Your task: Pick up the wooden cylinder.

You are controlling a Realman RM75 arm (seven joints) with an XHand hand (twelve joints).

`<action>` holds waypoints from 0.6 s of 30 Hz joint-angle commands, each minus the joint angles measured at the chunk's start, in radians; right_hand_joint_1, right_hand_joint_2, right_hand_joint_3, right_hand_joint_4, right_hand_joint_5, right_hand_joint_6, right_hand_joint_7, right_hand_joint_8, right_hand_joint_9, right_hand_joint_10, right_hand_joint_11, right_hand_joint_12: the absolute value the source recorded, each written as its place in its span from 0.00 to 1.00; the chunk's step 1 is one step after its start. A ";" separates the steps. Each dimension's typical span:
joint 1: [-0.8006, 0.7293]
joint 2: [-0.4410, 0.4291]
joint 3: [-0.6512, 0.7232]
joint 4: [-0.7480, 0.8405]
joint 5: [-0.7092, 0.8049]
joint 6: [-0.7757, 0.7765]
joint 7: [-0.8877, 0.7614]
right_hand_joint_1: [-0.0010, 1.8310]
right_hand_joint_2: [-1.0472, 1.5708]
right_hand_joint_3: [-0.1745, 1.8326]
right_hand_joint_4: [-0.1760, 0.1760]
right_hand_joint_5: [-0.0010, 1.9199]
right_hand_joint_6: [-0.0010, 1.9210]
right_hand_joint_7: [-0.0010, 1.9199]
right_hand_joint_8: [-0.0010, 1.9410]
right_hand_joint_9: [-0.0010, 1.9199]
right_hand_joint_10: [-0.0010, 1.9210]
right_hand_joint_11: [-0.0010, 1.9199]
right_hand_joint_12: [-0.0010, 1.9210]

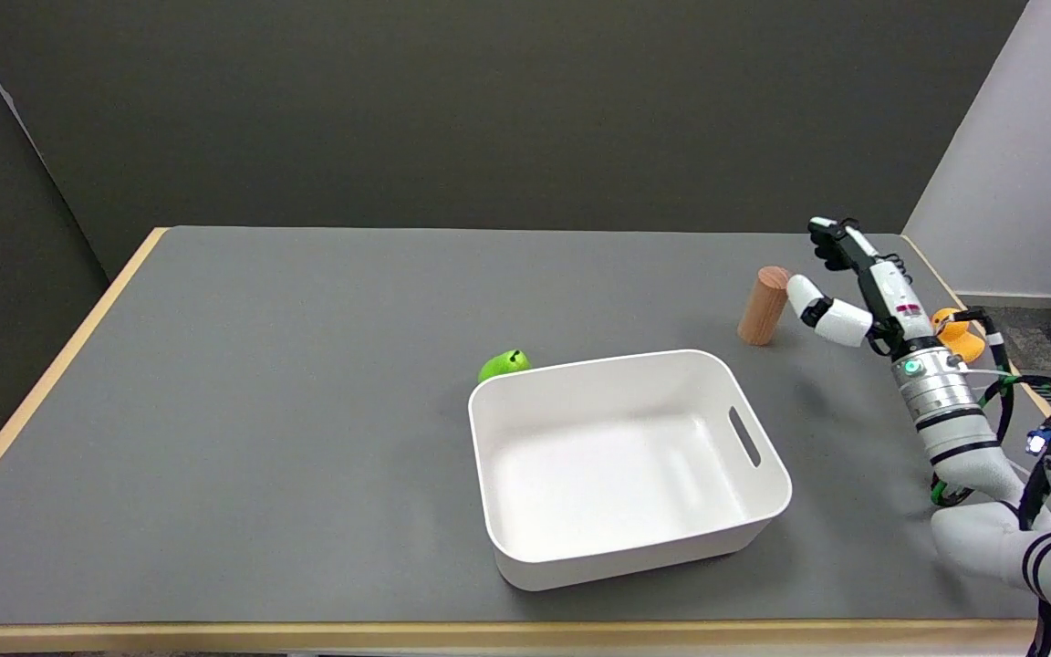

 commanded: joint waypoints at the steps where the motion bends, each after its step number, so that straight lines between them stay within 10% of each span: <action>1: 0.070 -0.025 -0.015 -0.113 -0.055 -0.136 -0.002 0.27 0.65 0.53 0.42 0.10 0.21 0.14 0.17 0.11 0.38 0.04 0.63; 18: 0.087 -0.032 -0.067 -0.106 -0.056 -0.161 -0.002 0.25 0.63 0.57 0.40 0.10 0.22 0.15 0.20 0.12 0.38 0.06 0.62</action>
